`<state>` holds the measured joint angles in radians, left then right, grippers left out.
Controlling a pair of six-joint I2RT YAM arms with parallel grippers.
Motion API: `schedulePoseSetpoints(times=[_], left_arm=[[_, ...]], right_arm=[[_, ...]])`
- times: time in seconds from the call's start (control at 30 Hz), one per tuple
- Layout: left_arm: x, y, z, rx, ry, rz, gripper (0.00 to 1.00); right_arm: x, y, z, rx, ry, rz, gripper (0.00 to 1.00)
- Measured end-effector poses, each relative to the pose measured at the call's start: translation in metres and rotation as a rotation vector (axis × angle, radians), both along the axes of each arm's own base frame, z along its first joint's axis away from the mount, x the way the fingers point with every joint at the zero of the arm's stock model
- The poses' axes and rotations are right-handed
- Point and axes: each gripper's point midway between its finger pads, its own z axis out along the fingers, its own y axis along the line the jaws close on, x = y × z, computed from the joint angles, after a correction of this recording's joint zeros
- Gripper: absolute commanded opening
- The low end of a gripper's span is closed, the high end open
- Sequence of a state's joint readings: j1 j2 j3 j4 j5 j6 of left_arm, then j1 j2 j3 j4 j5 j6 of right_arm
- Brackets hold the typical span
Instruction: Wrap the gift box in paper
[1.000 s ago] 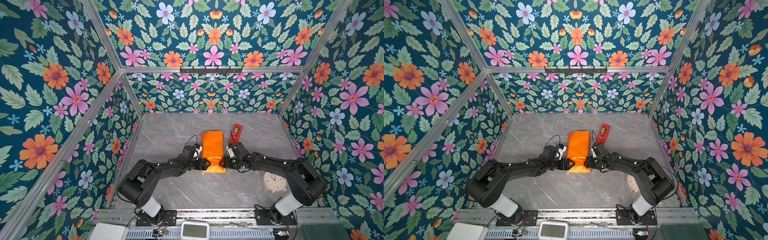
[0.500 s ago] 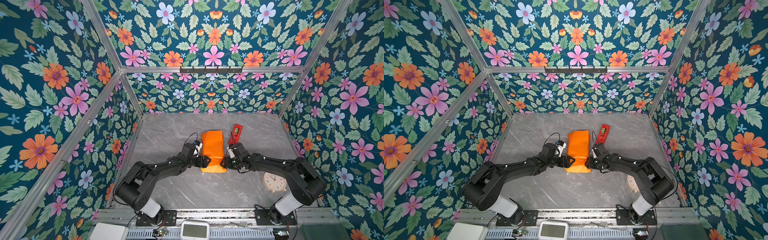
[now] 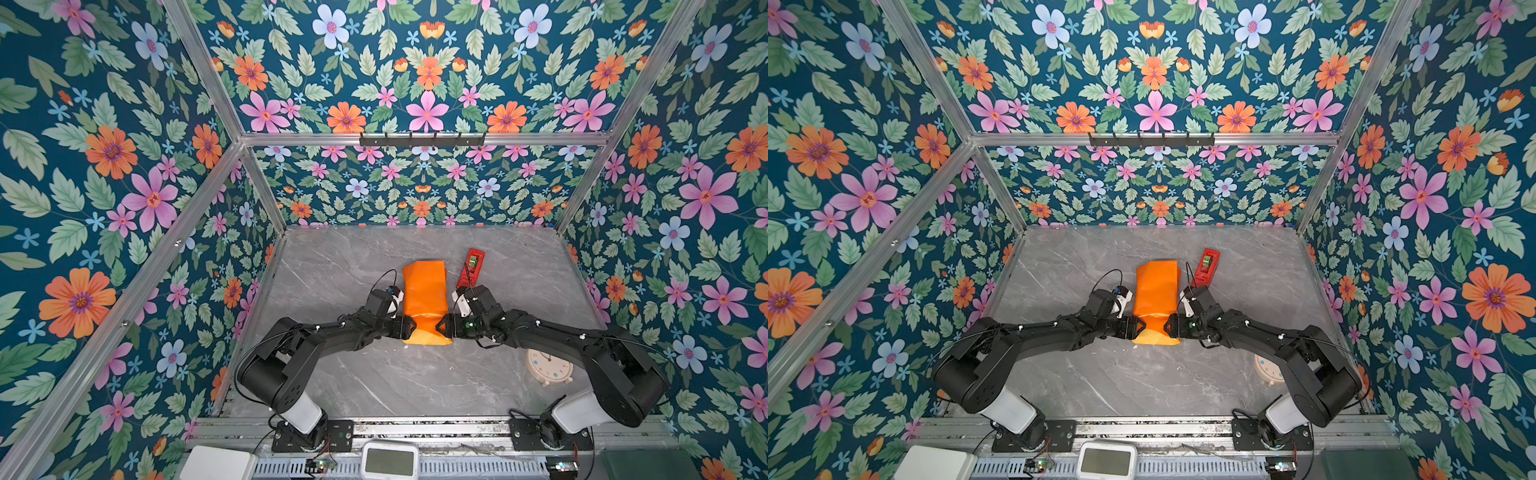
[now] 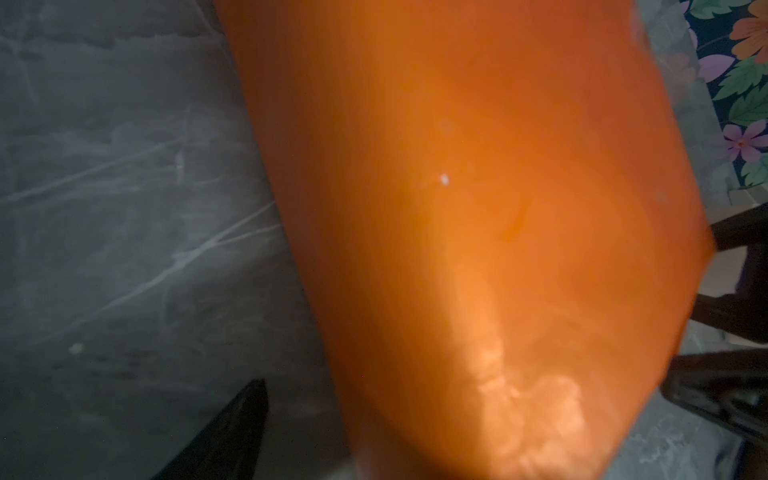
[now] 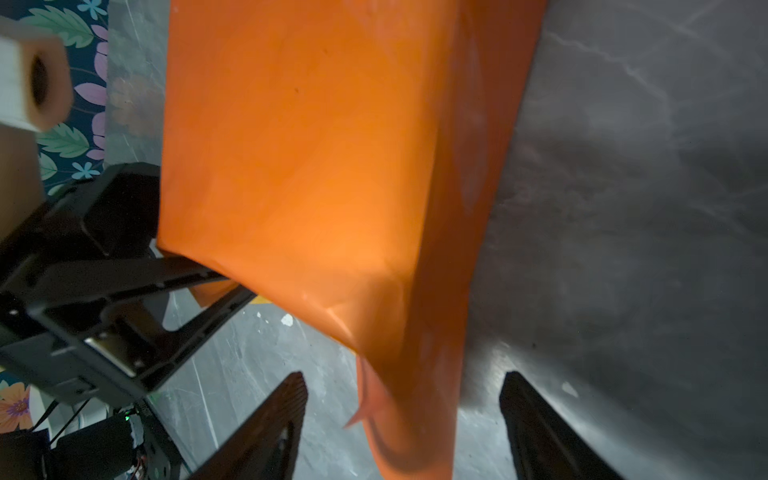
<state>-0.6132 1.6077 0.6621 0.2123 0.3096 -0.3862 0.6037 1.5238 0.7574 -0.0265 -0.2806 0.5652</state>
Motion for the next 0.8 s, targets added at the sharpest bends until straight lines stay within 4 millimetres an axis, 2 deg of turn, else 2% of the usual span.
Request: schedulePoseSetpoints(times=[0.17, 0.33, 0.47, 0.67, 0.8], left_arm=[[0.002, 0.000, -0.001, 0.007, -0.007, 0.007, 0.70], [0.002, 0.000, -0.003, 0.015, -0.015, 0.014, 0.63], [0.002, -0.002, -0.004, 0.010, -0.024, 0.026, 0.61], [0.002, -0.007, -0.003, 0.000, -0.035, 0.052, 0.64], [0.002, -0.007, -0.004, 0.018, -0.042, 0.082, 0.56]], right_arm=[[0.016, -0.003, -0.006, -0.053, -0.023, -0.044, 0.52], [0.019, -0.009, -0.019, -0.099, -0.017, -0.068, 0.39], [0.019, -0.013, -0.026, -0.124, -0.014, -0.075, 0.34], [0.021, -0.016, -0.030, -0.144, -0.023, -0.078, 0.30], [0.022, -0.017, -0.031, -0.150, -0.024, -0.083, 0.28]])
